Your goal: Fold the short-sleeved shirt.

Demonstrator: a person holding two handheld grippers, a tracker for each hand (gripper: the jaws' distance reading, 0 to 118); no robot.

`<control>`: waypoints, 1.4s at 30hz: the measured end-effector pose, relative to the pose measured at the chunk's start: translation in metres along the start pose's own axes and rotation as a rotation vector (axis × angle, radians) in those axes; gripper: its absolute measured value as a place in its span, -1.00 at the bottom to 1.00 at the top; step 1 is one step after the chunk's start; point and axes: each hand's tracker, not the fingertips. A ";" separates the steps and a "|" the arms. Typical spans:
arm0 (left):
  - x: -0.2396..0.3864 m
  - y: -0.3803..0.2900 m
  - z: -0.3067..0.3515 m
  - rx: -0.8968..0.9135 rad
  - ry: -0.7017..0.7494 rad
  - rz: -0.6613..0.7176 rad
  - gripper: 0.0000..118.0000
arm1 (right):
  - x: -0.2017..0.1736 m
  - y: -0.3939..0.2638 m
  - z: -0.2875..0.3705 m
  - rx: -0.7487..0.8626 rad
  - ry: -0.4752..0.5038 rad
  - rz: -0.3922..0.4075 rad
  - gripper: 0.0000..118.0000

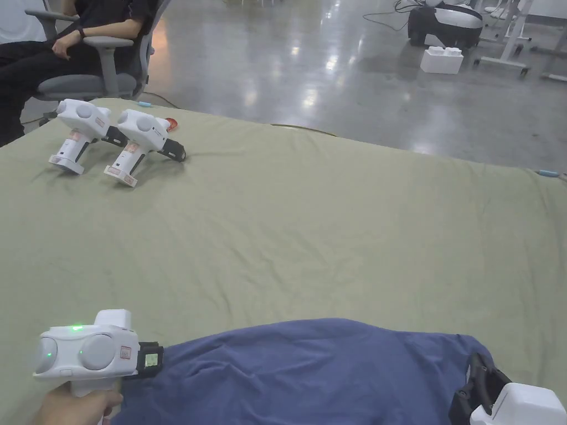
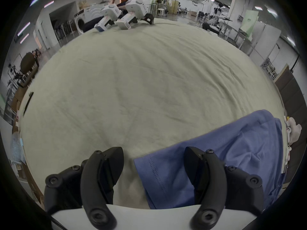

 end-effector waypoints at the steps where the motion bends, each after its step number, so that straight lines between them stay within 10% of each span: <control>1: 0.001 -0.001 0.001 0.008 -0.005 0.002 0.25 | 0.002 -0.001 0.000 -0.004 -0.003 -0.005 -1.00; 18: 0.005 -0.003 0.006 0.024 -0.035 -0.012 -0.93 | 0.007 -0.004 0.002 -0.029 -0.002 -0.020 -1.00; 28: -0.005 0.008 0.033 0.151 -0.076 -0.064 -1.00 | 0.056 0.001 -0.044 -0.184 -0.046 -0.065 -0.93; 33: -0.005 0.032 0.054 0.234 -0.083 -0.095 -1.00 | 0.106 0.011 -0.121 -0.416 -0.022 -0.116 0.17; 42: 0.018 0.048 0.066 0.253 -0.050 -0.153 -1.00 | 0.122 -0.005 -0.237 -0.707 0.080 -0.116 0.19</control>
